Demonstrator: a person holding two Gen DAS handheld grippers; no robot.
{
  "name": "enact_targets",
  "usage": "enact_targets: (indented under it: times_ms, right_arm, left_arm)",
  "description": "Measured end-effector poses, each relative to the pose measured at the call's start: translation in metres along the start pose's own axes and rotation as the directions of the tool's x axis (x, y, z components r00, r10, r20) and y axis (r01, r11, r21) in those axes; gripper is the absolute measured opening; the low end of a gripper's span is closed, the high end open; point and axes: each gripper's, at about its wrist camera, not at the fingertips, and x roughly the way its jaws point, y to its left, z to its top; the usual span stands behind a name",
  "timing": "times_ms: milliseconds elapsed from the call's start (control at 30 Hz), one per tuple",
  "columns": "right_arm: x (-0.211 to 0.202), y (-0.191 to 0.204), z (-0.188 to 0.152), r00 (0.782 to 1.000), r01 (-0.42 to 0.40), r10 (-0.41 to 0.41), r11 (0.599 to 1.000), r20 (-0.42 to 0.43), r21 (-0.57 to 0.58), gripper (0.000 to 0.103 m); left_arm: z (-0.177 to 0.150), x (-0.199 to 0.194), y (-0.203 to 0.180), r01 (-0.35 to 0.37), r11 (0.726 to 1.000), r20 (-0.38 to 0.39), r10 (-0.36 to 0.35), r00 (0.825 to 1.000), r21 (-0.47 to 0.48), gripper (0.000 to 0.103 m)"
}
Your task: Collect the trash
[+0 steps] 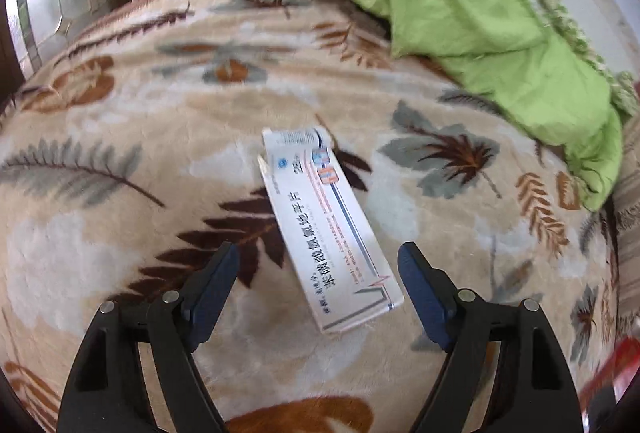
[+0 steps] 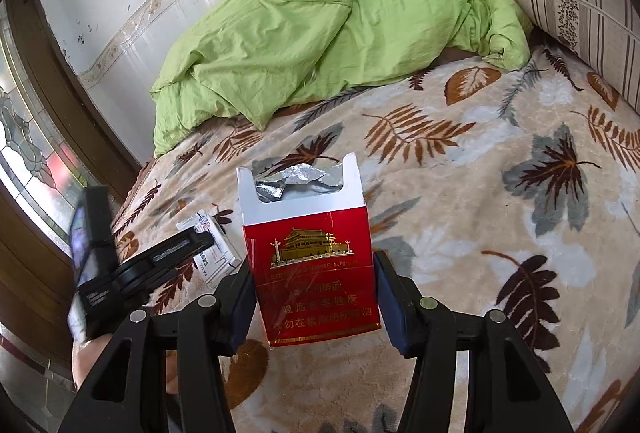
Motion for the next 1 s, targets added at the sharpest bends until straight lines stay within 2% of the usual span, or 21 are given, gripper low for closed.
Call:
enact_targets:
  times_ms: [167, 233, 267, 300, 467, 600, 767, 1000]
  right_arm:
    - [0.005, 0.005, 0.0, 1.0, -0.011, 0.01, 1.0, -0.005, -0.018, 0.058]
    - [0.006, 0.004, 0.0, 1.0, -0.005, 0.005, 1.0, -0.007, -0.018, 0.058]
    - [0.008, 0.001, 0.0, 1.0, -0.006, 0.006, 1.0, -0.013, -0.008, 0.058]
    - [0.01, -0.001, 0.0, 1.0, -0.007, 0.007, 1.0, -0.02, 0.002, 0.058]
    - [0.015, -0.004, 0.003, 1.0, -0.006, 0.007, 1.0, -0.03, 0.031, 0.058]
    - [0.011, 0.001, 0.001, 1.0, -0.001, 0.001, 1.0, -0.018, 0.015, 0.058]
    - [-0.001, 0.004, 0.0, 0.999, 0.024, -0.024, 1.0, 0.025, 0.002, 0.058]
    - [-0.028, -0.001, -0.012, 0.997, 0.038, -0.038, 0.999, 0.063, -0.001, 0.058]
  left_arm:
    - [0.004, 0.022, -0.018, -0.102, 0.993, 0.0, 0.102, 0.995, 0.061, 0.08]
    - [0.006, 0.027, -0.018, -0.148, 0.986, 0.013, 0.147, 0.989, 0.077, 0.069]
    - [0.007, 0.029, -0.018, -0.175, 0.98, 0.028, 0.173, 0.985, 0.096, 0.059]
    - [0.007, 0.029, -0.017, -0.179, 0.979, 0.036, 0.176, 0.984, 0.102, 0.056]
    - [0.006, 0.02, -0.006, -0.118, 0.989, 0.037, 0.115, 0.993, 0.084, 0.053]
    - [-0.002, 0.0, -0.006, -0.033, 0.995, 0.062, 0.028, 0.998, 0.089, 0.053]
    - [-0.021, -0.05, -0.019, -0.002, 0.984, 0.164, -0.027, 0.986, 0.176, 0.053]
    - [-0.051, -0.109, -0.026, -0.004, 0.961, 0.243, -0.066, 0.968, 0.277, 0.053]
